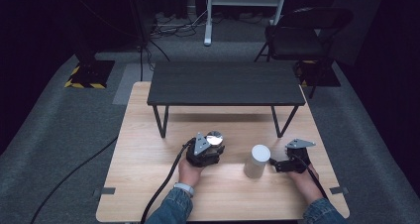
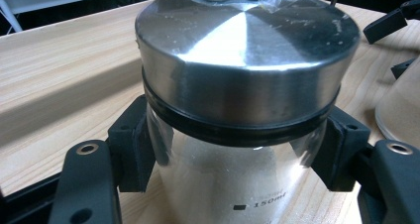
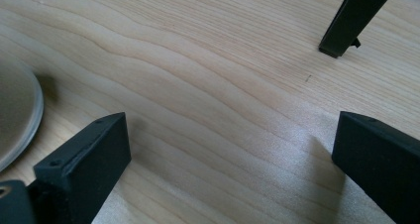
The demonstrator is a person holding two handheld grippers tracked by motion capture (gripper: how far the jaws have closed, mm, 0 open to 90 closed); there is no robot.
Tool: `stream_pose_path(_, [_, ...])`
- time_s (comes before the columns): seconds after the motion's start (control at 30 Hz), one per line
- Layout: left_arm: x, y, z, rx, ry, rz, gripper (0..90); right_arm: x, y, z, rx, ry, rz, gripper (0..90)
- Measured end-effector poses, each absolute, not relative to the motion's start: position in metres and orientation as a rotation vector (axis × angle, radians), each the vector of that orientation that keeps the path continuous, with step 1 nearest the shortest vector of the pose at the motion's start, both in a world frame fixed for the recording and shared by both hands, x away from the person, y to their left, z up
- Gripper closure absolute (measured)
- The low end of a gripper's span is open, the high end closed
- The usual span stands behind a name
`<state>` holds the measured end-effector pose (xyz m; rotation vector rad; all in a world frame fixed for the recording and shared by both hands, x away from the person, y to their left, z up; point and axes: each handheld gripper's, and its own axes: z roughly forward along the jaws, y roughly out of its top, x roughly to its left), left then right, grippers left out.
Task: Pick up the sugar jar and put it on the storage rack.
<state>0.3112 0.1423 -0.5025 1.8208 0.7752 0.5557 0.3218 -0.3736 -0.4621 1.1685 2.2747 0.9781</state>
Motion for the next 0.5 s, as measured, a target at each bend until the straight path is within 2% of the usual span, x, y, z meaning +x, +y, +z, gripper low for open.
stream_pose_path(0.5, [0.3122,0.1435,-0.5018,1.825,0.772,0.549,30.8,0.3218,-0.3735,-0.4621,1.170,2.274,0.978,1.1])
